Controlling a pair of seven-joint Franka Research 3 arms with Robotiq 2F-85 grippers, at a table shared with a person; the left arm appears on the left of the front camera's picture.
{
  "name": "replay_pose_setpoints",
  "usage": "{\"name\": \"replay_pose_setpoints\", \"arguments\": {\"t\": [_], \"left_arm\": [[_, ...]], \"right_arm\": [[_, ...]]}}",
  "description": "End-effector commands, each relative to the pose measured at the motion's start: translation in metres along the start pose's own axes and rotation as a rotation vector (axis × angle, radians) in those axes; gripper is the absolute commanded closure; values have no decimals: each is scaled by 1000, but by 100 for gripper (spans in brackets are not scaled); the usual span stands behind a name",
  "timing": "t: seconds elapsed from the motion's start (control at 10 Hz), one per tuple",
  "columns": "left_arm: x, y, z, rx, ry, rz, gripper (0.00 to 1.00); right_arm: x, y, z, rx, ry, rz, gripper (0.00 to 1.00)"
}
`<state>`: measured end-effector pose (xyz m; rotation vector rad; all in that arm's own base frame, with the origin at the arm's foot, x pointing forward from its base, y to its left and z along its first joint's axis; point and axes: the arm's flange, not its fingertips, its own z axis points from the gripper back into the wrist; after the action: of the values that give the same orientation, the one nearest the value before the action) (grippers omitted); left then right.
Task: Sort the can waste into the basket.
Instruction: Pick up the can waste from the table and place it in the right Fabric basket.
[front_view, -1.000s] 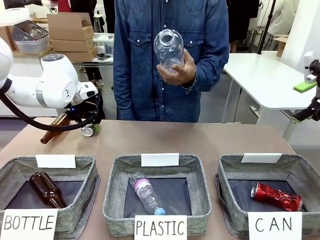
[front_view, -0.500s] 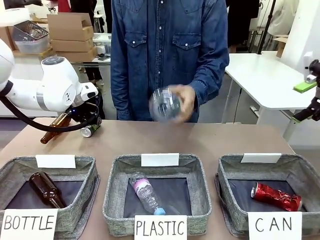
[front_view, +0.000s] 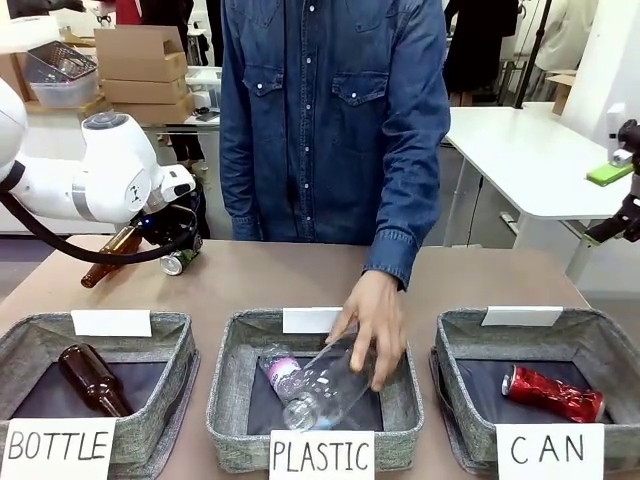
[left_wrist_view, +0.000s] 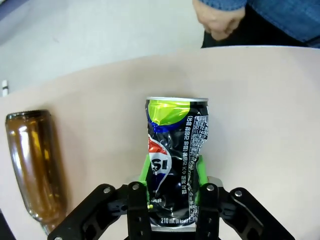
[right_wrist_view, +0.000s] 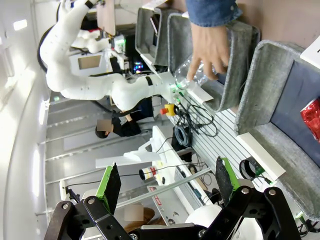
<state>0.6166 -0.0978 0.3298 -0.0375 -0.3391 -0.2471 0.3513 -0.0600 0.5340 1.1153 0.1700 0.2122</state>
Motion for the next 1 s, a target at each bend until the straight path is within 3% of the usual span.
{"name": "replay_pose_setpoints", "arguments": {"t": [0.0, 0.1, 0.2, 0.5, 0.7, 0.9], "left_arm": [[-27, 6, 65, -70, -4, -103, 100], [-50, 12, 112, -151, 5, -248, 100], [-83, 15, 155, -319, -35, -461, 100], [-156, 10, 205, -633, -84, -886, 100], [-189, 4, 219, -728, -131, -1119, 100], [-208, -4, 231, -769, -216, -1212, 100]], "right_arm": [[-3, 0, 1, -5, 8, 17, 0], [-3, 0, 1, -5, 8, 17, 0], [-3, 0, 1, -5, 8, 17, 0], [-3, 0, 1, -5, 8, 17, 0], [-3, 0, 1, -5, 8, 17, 0], [-3, 0, 1, -5, 8, 17, 0]]}}
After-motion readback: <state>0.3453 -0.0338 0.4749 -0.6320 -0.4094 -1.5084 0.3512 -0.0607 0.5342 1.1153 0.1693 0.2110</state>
